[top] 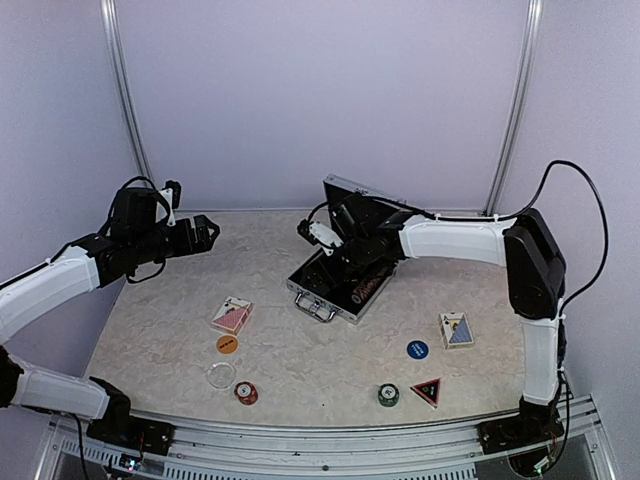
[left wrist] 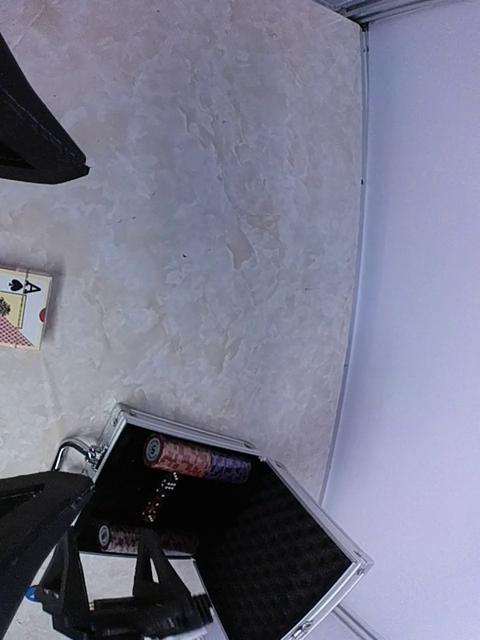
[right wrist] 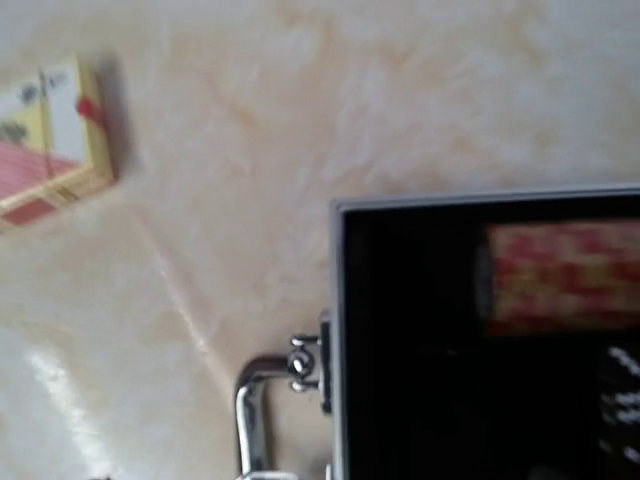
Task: Pack up texas hold em set
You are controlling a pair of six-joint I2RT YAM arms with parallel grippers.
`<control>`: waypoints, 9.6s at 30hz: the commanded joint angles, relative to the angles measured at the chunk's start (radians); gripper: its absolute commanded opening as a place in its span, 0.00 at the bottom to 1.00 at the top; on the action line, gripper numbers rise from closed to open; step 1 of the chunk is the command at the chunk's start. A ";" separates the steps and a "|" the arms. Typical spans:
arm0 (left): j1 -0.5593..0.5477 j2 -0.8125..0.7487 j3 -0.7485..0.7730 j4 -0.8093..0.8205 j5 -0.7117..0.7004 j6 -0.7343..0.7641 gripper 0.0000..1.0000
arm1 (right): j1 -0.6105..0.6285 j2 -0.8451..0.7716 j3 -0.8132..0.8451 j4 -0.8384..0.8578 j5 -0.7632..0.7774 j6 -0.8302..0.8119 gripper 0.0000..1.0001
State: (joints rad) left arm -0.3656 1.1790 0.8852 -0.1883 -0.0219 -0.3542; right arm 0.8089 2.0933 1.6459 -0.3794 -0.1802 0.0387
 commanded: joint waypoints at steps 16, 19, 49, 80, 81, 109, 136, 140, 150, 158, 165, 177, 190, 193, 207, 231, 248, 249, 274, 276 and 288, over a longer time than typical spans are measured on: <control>-0.132 0.159 0.102 0.001 -0.009 -0.100 0.99 | -0.006 -0.553 -0.566 0.159 0.080 0.476 0.86; -0.170 0.229 0.144 0.024 -0.012 -0.115 0.99 | -0.007 -0.622 -0.627 0.161 0.127 0.523 0.86; -0.130 0.945 0.573 0.230 0.235 -0.133 0.60 | -0.238 -0.551 -0.886 0.443 0.065 0.759 0.40; -0.123 1.054 0.613 0.197 0.321 -0.137 0.00 | -0.304 -0.256 -0.725 0.529 0.011 0.802 0.00; -0.125 1.053 0.607 0.204 0.325 -0.143 0.00 | -0.304 -0.247 -0.717 0.532 0.009 0.801 0.00; -0.161 0.986 0.448 0.286 0.351 -0.242 0.00 | -0.307 -0.085 -0.570 0.537 -0.044 0.774 0.00; -0.270 0.854 0.275 0.333 0.339 -0.292 0.00 | -0.292 -0.098 -0.582 0.520 -0.121 0.714 0.00; -0.284 0.830 0.248 0.342 0.332 -0.302 0.00 | -0.285 -0.101 -0.581 0.512 -0.116 0.706 0.00; -0.339 0.774 0.191 0.348 0.317 -0.315 0.00 | -0.254 -0.113 -0.583 0.501 -0.121 0.699 0.00; -0.346 0.724 0.122 0.348 0.296 -0.324 0.00 | -0.203 -0.147 -0.615 0.502 -0.119 0.692 0.00; -0.347 0.689 0.067 0.358 0.289 -0.328 0.00 | -0.170 -0.178 -0.634 0.487 -0.097 0.689 0.00; -0.348 0.661 -0.005 0.388 0.292 -0.344 0.00 | -0.086 -0.184 -0.639 0.478 -0.071 0.707 0.00; -0.366 0.646 -0.030 0.398 0.290 -0.347 0.00 | -0.050 -0.208 -0.678 0.490 -0.046 0.740 0.00; -0.383 0.648 -0.032 0.401 0.287 -0.353 0.00 | -0.046 -0.215 -0.680 0.490 -0.046 0.743 0.00; -0.364 0.616 -0.019 0.331 0.195 -0.333 0.00 | -0.043 -0.245 -0.676 0.412 0.059 0.742 0.00; -0.328 0.433 0.067 0.140 -0.003 -0.271 0.14 | -0.161 -0.469 -0.674 0.251 0.229 0.669 0.00; -0.250 0.293 0.150 -0.188 -0.109 -0.050 0.82 | -0.163 -0.559 -0.665 0.269 0.193 0.528 0.50; -0.242 0.292 0.150 -0.201 -0.103 -0.039 0.86 | -0.164 -0.561 -0.662 0.271 0.190 0.518 0.57; -0.158 0.402 0.121 -0.256 -0.043 0.221 0.99 | -0.189 -0.580 -0.665 0.283 0.101 0.398 0.86; -0.157 0.427 0.128 -0.270 -0.044 0.222 0.99 | -0.191 -0.583 -0.666 0.286 0.096 0.392 0.86; -0.144 0.522 0.132 -0.275 -0.014 0.217 0.96 | -0.204 -0.668 -0.705 0.275 0.094 0.360 0.86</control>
State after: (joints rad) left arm -0.5209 1.6768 1.0142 -0.4538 -0.0544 -0.1501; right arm 0.6197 1.4754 0.9619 -0.1112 -0.0769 0.4210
